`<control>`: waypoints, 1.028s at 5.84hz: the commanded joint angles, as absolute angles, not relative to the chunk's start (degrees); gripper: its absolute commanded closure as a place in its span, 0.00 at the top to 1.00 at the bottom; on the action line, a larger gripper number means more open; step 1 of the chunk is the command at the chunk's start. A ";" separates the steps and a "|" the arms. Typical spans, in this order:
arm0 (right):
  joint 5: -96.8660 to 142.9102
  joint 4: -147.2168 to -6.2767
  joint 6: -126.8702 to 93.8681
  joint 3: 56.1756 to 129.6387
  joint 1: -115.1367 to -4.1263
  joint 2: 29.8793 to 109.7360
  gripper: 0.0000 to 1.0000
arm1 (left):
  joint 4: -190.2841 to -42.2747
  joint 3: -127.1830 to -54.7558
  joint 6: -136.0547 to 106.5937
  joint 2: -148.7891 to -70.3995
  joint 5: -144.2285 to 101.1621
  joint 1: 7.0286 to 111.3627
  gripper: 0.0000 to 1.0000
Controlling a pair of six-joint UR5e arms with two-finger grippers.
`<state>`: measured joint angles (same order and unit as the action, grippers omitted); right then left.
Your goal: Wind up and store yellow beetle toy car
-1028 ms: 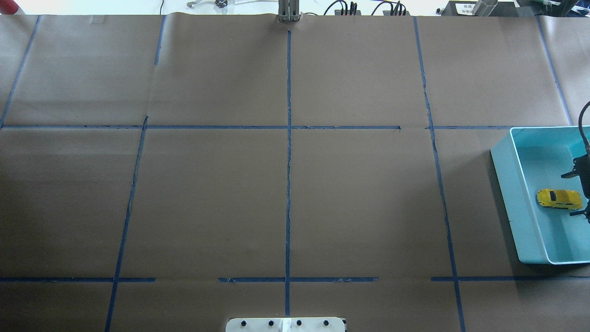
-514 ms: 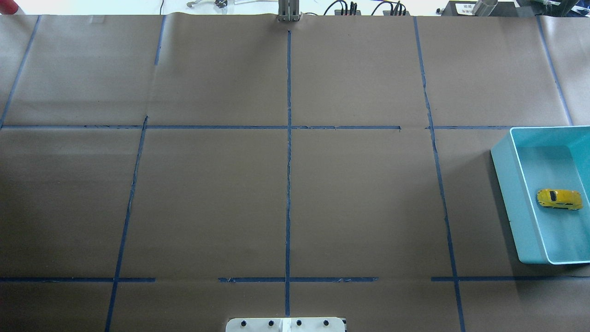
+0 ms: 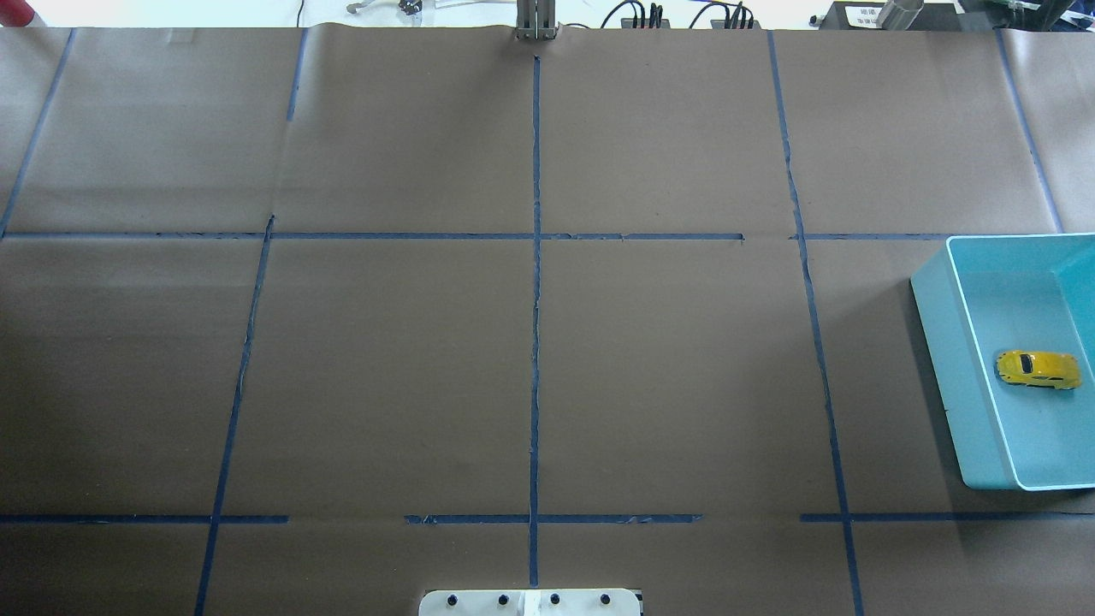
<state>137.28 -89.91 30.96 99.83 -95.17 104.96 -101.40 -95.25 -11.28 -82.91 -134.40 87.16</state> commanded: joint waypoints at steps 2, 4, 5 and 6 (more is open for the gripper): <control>135.00 -95.06 12.12 102.81 -104.92 108.96 1.00 | -100.99 -95.27 -8.79 -82.97 -134.47 86.23 1.00; 133.51 -94.83 -5.38 103.71 -99.98 107.15 1.00 | -100.90 -95.27 -8.88 -82.88 -134.47 85.52 1.00; 133.24 -94.92 -5.71 103.80 -93.58 104.53 1.00 | -100.90 -95.27 -8.79 -82.88 -134.56 85.52 1.00; 133.59 -94.66 -5.10 103.80 -93.43 104.50 1.00 | -100.90 -95.27 -8.79 -82.88 -134.56 85.52 1.00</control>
<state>133.43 -94.82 -4.89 103.74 -95.15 105.15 -100.90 -95.28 -8.80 -82.89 -134.54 85.55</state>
